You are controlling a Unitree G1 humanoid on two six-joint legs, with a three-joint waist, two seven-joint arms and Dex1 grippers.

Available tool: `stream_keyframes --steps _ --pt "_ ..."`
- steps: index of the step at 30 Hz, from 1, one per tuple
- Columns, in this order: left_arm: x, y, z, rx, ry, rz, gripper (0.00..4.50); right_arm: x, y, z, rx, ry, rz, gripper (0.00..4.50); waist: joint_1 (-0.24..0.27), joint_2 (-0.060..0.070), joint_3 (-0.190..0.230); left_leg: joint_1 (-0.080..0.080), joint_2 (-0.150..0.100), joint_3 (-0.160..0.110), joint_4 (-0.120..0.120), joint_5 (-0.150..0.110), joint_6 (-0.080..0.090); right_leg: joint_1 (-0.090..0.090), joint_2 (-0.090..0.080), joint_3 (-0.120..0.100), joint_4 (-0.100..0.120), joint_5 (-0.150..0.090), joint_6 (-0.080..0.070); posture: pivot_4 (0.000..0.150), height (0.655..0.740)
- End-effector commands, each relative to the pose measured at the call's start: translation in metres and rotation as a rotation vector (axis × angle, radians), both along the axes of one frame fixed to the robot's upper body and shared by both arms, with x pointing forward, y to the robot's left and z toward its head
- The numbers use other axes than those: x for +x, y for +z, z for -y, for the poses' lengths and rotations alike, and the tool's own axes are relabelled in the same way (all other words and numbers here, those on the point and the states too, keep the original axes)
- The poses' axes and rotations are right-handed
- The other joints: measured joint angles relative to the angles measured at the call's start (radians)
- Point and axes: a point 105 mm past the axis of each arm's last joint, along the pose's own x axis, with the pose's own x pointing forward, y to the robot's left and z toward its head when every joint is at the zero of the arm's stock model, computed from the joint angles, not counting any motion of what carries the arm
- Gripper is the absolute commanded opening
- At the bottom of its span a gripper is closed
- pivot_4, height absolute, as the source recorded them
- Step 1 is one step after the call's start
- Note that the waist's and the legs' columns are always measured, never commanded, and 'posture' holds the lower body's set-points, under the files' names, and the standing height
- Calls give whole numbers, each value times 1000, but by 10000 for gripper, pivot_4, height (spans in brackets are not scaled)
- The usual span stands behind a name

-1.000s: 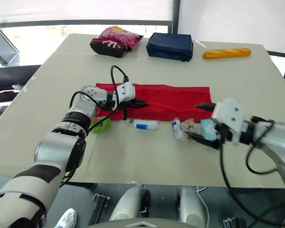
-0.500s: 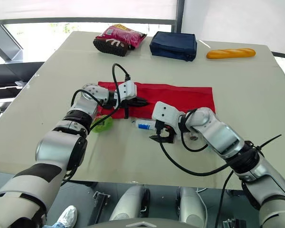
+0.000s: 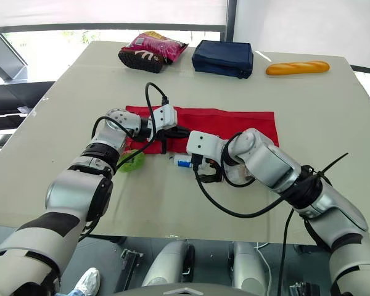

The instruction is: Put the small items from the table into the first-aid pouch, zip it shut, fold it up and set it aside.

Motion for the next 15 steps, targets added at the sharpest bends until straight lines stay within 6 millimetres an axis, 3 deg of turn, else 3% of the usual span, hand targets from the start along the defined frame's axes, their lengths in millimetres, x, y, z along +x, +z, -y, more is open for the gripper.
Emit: stream_keyframes --steps 1,15 --pt "2 8 2 -10 -5 33 479 7 12 -9 -34 1 3 45000 -7 0 0 0 0 0 0 0 0 0 0 0 0 0 0 1500 7164" --pt "3 3 7 -14 8 27 479 7 4 -33 -233 114 -64 45000 -17 1 0 0 0 0 0 0 0 -2 0 1 2 0 0 1500 7164"
